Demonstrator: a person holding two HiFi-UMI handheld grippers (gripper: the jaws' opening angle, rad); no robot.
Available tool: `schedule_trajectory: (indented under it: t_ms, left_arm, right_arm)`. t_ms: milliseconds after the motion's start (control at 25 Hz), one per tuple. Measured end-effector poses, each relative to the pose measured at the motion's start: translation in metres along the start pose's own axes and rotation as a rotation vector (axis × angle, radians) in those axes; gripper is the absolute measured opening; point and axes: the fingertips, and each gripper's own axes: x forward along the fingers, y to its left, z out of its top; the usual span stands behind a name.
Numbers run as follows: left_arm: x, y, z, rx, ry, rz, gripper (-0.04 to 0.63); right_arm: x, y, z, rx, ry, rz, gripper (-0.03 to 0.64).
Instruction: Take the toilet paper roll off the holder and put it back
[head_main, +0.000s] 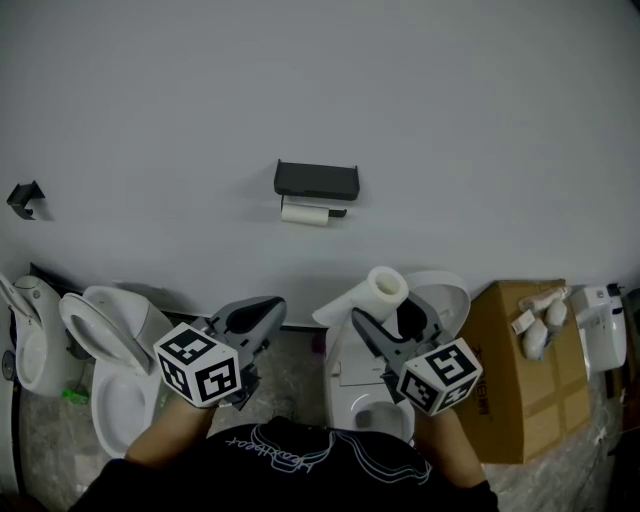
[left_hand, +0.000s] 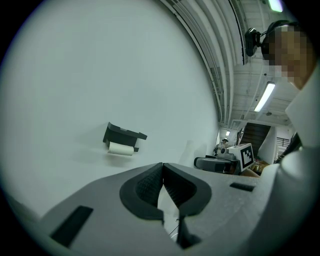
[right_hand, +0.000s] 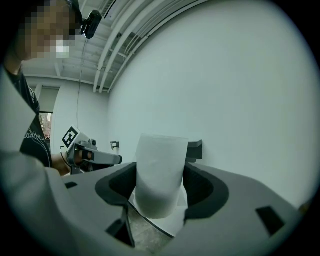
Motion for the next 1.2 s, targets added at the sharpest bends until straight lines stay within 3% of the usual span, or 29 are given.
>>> schedule_trajectory:
  t_ms: [520, 1200]
  left_arm:
    - [0.001, 0.009, 0.002, -0.006, 0.005, -0.008, 0.005]
    - [0.039, 0.054, 0.052, 0.039, -0.012, -0.067, 0.005]
  right_arm:
    - [0.010, -0.005, 0.009, -0.005, -0.009, -0.013, 0.290]
    - [0.068, -0.045, 0.093, -0.138, -0.085, -0.054, 0.290]
